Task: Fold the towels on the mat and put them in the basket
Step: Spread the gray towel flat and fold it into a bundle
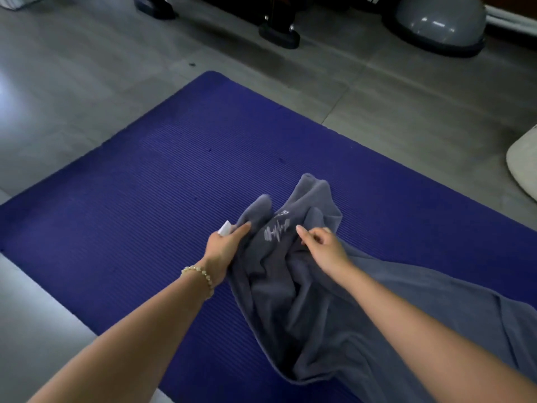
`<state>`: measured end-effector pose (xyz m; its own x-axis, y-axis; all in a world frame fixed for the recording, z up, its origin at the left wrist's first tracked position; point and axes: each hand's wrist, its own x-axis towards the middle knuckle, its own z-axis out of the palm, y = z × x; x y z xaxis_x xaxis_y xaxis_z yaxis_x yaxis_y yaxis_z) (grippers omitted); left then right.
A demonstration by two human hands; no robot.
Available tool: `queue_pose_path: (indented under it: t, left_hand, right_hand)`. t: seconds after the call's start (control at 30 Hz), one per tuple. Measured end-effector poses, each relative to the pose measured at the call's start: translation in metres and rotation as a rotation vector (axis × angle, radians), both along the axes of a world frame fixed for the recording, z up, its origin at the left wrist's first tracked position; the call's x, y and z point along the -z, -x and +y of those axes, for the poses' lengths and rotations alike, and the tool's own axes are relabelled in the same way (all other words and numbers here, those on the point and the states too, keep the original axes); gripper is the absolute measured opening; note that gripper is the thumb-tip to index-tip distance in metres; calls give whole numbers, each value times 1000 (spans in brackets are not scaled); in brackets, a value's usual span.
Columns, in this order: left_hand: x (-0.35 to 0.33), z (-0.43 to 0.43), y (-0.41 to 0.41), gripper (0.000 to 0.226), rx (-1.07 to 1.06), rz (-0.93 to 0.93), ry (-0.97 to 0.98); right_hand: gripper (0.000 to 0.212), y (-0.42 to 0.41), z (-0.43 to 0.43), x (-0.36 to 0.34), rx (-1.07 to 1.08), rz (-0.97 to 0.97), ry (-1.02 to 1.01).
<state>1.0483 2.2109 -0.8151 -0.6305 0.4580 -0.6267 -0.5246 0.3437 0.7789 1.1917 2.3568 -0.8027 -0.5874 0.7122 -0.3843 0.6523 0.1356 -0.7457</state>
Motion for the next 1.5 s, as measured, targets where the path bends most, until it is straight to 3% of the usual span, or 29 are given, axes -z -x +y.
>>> queue_pose_path:
  t: [0.07, 0.1, 0.2, 0.33, 0.43, 0.6, 0.83, 0.93, 1.1, 1.23, 1.37, 1.5]
  left_hand:
    - [7, -27, 15, 28, -83, 80, 26]
    - [12, -40, 21, 23, -101, 115, 38]
    - [20, -68, 31, 26, -81, 93, 88]
    - [16, -84, 44, 28, -125, 35, 87]
    - [13, -95, 54, 43, -127, 41, 113]
    - [15, -107, 63, 42, -71, 132, 238]
    - [20, -107, 82, 44, -39, 166, 322]
    - [21, -104, 83, 40, -26, 142, 333]
    - [19, -101, 83, 38, -31, 108, 299]
    - [20, -103, 86, 35, -56, 156, 279]
    - [14, -106, 97, 32, -387, 198, 94]
    - [12, -113, 116, 23, -728, 275, 95]
  right_hand:
    - [39, 10, 11, 3, 16, 28, -114]
    - [47, 16, 17, 5, 14, 23, -108]
    - [84, 32, 29, 16, 80, -52, 18]
    - [103, 38, 28, 35, 75, -180, 192]
    - [107, 45, 24, 43, 22, -255, 124]
    - [99, 72, 20, 38, -68, -254, -152]
    - [106, 110, 31, 50, 28, -99, 115]
    - [101, 120, 35, 55, 74, -124, 67]
    - [48, 128, 35, 59, 135, -30, 302]
    - [28, 141, 26, 60, 90, 20, 244]
    - [26, 179, 23, 44, 26, 133, 215]
    - [21, 218, 23, 12, -21, 303, 42]
